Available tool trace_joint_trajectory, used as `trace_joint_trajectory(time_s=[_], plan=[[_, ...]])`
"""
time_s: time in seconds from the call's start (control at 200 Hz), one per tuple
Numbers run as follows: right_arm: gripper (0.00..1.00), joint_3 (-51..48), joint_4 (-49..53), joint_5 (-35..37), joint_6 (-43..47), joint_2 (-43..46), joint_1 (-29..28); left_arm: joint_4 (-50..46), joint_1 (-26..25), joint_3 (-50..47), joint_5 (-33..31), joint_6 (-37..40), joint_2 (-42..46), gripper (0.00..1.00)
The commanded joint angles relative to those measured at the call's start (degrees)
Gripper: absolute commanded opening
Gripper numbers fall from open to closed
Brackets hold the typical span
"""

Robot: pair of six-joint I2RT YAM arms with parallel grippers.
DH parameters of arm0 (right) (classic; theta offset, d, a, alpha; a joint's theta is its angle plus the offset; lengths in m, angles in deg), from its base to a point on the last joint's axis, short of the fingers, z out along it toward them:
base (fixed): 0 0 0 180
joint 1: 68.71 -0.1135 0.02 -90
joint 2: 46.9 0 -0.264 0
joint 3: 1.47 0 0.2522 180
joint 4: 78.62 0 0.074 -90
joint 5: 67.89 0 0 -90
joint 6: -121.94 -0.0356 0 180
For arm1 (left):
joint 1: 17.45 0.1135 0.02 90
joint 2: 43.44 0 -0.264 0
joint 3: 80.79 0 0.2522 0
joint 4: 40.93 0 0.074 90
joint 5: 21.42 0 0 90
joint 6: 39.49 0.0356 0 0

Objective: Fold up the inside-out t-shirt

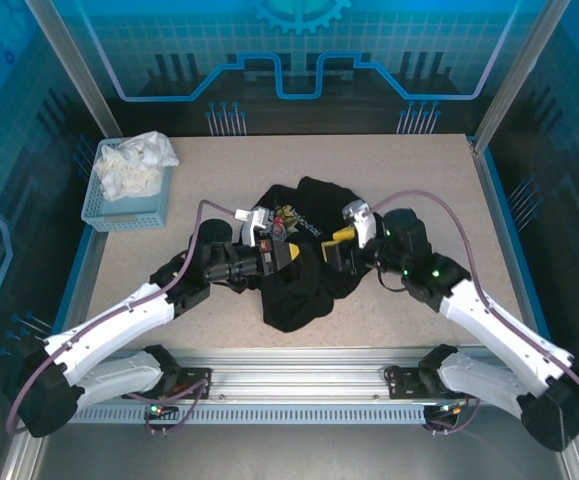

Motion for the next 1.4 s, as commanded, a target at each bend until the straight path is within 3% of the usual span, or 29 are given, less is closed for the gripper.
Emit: trace_joint_trajectory(time_s=[0.0,0.2,0.32,0.44,0.54,0.66,0.77,0.9,1.12,1.391], plan=[[0.47,-4.2,-4.7,-1.0,4.6,2.3,-4.9,2.6,0.1,2.5,-0.2,-3.8,-0.7,0.0],[0.44,-3.1,-10.6,-2.7,6.8,-1.9,-9.6,0.4,0.0,3.5,0.6,-4.0,-0.6,0.0],[0.36,-0.4,-10.8,-0.6,6.8,-5.8,-9.8,0.4,0.0,2.9,0.4,-3.5,0.3,0.0],[0.21,1.1,-10.6,0.4,6.8,-6.9,-9.8,-0.6,0.0,2.4,-0.8,-2.4,1.2,0.0],[0.0,0.9,-9.6,-0.2,7.2,-5.9,-9.7,-1.8,0.0,2.4,-2.1,-0.9,1.7,0.0],[0.0,0.8,-6.1,-4.6,7.5,-3.2,-7.5,-2.2,1.1,2.3,-4.2,2.1,3.3,0.0],[0.0,1.1,-7.8,-17.0,2.3,-3.4,-1.9,2.4,1.6,-1.4,-4.9,9.7,6.7,0.3],[0.0,1.9,-10.2,-23.0,-1.5,-4.9,0.4,2.4,1.6,-5.0,-3.3,16.9,10.7,0.44],[0.0,3.2,-9.7,-25.1,-1.7,-6.0,2.2,2.9,1.3,-6.0,2.8,19.9,9.4,0.48],[0.0,2.4,-9.1,-24.7,-1.7,-5.3,2.6,3.6,1.2,-3.7,3.6,22.0,2.5,0.47]])
